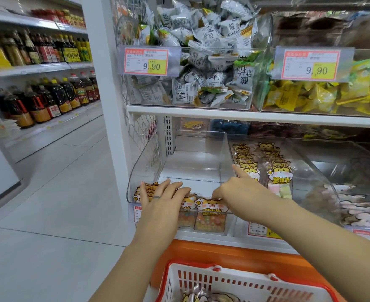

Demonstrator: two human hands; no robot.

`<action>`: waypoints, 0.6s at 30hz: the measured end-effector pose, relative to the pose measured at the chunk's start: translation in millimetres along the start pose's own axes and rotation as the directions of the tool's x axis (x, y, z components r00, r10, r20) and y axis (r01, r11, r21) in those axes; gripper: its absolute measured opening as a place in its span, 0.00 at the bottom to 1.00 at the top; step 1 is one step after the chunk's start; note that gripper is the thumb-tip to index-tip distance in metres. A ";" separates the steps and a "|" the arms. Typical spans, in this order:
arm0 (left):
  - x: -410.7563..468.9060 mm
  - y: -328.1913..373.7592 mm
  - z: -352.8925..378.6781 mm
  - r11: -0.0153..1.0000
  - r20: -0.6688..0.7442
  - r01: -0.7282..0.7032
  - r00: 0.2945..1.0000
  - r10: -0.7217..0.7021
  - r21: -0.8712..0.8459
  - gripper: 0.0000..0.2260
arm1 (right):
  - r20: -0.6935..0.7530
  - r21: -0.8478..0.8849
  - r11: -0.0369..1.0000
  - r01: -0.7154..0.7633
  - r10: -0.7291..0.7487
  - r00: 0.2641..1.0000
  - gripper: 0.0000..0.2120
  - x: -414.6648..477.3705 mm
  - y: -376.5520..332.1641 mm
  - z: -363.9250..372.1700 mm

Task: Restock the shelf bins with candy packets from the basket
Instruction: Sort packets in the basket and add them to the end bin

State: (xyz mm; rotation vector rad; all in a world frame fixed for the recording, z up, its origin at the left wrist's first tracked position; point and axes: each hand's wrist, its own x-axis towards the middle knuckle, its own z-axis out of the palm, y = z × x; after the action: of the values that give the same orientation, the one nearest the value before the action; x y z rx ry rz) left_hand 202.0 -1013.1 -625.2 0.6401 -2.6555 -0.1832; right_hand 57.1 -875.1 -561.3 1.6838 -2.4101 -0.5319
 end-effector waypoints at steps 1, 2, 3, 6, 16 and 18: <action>-0.1 0.5 -0.9 1.000 -0.001 -0.004 1.000 0.004 0.009 0.34 | -0.002 0.043 0.999 -0.003 0.003 1.000 0.20 0.1 2.0 2.0; -0.6 0.2 -0.4 1.000 -0.004 -0.011 1.000 0.011 0.022 0.34 | 0.005 0.088 0.996 -0.005 0.005 1.000 0.17 -0.1 4.3 2.9; -0.9 -1.2 1.9 0.999 -0.011 -0.016 1.000 0.016 0.034 0.35 | 0.017 0.127 0.992 -0.011 0.009 1.000 0.17 -1.0 6.1 2.5; -1.3 -6.1 9.8 0.996 -0.077 -0.045 0.996 0.051 0.076 0.37 | 0.011 0.198 0.980 -0.033 0.032 0.999 0.22 -7.3 9.1 -1.1; -57.6 16.1 3.4 0.994 -0.177 -0.109 0.978 0.109 0.014 0.29 | -0.317 0.514 0.857 0.047 0.139 0.938 0.16 -77.3 -2.7 0.0; -78.1 34.1 10.2 0.992 -0.134 -0.127 0.983 0.122 -0.026 0.25 | -0.339 0.620 0.781 0.083 0.171 0.925 0.13 -101.4 -11.7 15.6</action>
State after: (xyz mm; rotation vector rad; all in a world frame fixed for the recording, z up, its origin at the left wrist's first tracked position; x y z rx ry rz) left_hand 247.5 -946.5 -654.5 0.4570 -2.5491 -0.1457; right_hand 98.6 -781.1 -572.3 1.7094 -2.4460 0.6465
